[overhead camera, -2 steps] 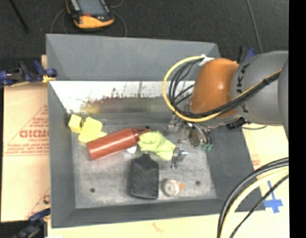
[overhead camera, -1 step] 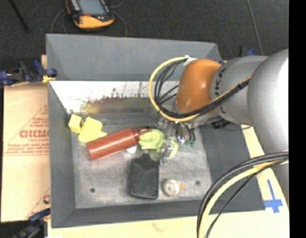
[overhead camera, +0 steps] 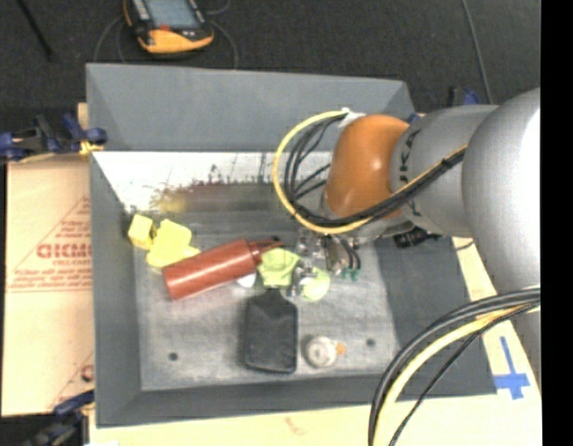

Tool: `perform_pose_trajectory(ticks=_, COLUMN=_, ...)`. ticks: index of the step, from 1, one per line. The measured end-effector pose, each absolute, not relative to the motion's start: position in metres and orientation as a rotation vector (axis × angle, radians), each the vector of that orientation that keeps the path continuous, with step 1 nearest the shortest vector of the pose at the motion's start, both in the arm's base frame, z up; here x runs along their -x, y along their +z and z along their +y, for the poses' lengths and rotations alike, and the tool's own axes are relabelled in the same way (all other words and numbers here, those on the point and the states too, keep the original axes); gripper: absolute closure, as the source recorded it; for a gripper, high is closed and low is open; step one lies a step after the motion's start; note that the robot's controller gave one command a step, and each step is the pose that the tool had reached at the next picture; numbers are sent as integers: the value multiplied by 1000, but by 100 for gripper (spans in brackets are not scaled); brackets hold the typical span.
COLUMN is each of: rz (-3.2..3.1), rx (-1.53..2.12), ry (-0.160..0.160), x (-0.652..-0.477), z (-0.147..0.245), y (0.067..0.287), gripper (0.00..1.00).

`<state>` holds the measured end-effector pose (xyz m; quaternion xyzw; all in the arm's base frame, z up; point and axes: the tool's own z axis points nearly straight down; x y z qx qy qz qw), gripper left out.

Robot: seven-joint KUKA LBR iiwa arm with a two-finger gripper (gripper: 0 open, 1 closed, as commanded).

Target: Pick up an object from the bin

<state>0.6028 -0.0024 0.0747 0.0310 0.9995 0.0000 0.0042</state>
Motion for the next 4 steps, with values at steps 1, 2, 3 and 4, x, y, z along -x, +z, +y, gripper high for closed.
perform_pose_trajectory(ticks=1, rz=3132, rx=-96, ry=0, x=-603, z=-2, y=75, gripper=100)
perform_pose_trajectory(ticks=2, rz=3132, rx=-96, ry=0, x=-603, z=-2, y=75, gripper=100)
perform_pose_trajectory(ticks=3, rz=3135, rx=-95, ry=-1, x=-602, z=-3, y=78, gripper=100)
perform_pose_trajectory(ticks=4, rz=3145, rx=-93, ry=-1, x=-599, z=-3, y=98, gripper=100)
